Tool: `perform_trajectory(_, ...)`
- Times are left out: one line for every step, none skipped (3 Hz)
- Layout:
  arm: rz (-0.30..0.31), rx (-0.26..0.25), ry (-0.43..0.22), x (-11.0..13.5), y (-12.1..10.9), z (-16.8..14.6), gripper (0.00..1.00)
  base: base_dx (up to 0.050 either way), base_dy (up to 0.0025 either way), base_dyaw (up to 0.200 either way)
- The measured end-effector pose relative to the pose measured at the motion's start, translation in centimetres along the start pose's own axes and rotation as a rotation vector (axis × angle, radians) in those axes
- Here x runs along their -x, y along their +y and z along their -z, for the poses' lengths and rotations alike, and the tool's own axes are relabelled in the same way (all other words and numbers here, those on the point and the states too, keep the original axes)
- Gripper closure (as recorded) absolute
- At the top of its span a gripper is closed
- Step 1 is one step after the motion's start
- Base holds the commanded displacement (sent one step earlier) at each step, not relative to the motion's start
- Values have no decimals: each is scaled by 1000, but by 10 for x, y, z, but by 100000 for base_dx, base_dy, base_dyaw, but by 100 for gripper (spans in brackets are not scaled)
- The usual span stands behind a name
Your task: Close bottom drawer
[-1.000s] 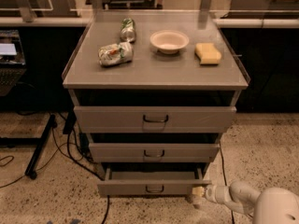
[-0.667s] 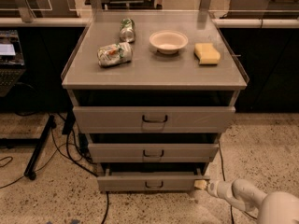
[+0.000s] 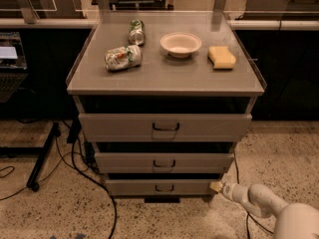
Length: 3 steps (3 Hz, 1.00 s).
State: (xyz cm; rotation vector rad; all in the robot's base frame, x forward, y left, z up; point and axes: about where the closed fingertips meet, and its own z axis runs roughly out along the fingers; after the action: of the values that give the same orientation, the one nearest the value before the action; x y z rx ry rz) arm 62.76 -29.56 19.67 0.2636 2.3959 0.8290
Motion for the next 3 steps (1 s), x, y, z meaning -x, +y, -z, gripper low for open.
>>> perform_trajectory(-6, -1, -2, 2, -2, 1, 100, 0, 0, 0)
perform_trajectory(-10, 1, 6, -3, -3, 0, 100, 0, 0, 0)
perform_trajectory(-51, 6, 30, -44, -16, 15, 100, 0, 0, 0)
